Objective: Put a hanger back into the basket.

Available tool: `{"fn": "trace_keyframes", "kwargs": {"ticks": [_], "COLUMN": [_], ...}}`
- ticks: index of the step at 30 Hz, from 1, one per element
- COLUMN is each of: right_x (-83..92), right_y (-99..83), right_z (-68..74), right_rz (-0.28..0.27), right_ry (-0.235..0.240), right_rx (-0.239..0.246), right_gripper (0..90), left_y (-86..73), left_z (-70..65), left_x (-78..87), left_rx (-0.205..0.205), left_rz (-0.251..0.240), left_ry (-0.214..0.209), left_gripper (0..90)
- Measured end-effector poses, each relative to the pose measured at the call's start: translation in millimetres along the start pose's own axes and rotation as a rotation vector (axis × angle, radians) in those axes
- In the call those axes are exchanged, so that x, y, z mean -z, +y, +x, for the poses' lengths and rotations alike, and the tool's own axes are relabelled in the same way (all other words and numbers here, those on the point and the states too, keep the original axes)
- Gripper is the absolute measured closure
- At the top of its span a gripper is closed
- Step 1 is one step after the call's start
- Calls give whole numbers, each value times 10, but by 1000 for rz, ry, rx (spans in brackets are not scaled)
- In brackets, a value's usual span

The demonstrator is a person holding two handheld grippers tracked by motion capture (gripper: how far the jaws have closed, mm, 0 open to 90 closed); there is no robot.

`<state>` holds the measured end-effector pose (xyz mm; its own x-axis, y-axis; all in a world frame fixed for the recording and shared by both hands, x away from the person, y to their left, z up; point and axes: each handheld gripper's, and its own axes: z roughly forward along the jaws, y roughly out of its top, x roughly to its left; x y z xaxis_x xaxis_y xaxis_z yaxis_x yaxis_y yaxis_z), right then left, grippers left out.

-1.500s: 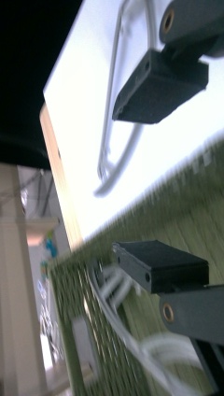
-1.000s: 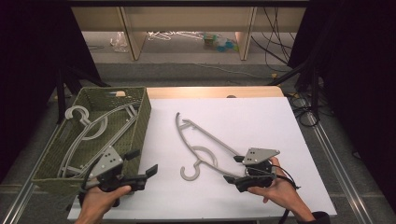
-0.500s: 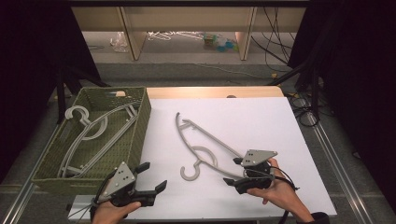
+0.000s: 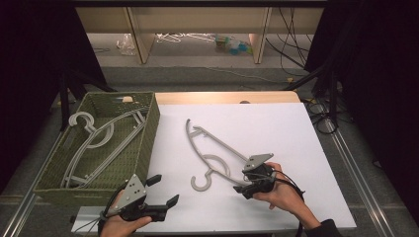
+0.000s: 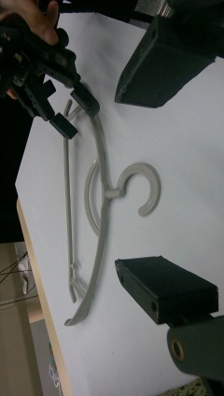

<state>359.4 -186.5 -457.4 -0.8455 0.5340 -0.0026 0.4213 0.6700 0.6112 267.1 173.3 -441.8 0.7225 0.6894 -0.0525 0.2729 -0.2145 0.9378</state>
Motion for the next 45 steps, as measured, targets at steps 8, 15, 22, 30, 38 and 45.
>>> {"fn": "trace_keyframes", "kwargs": {"ticks": [8, 15, 22, 30, 38, 45], "right_x": [-201, -315, -373, -402, -424, -356], "right_y": [139, 253, 400, 471, 510, 486], "right_z": [-58, -53, -42, -40, -73, -93], "right_rz": [89, 202, 301, 347, 377, 371], "right_ry": [46, 28, 21, 34, 53, 85], "right_rx": [2, 12, 39, 62, 52, 95], "right_gripper": [533, 615, 668, 794, 806, 820], "left_y": [-6, -11, -14, -17, -18, -6], "left_z": [1, -1, -4, 2, -5, -25], "left_x": [-11, -16, -21, -18, -51, -60], "left_rx": [5, -3, -9, -16, -49, -108], "left_rz": [-6, 13, 11, 24, 43, 71], "left_ry": [-13, -16, -26, -21, -22, -22], "left_gripper": [166, 167, 172, 178, 184, 240]}}
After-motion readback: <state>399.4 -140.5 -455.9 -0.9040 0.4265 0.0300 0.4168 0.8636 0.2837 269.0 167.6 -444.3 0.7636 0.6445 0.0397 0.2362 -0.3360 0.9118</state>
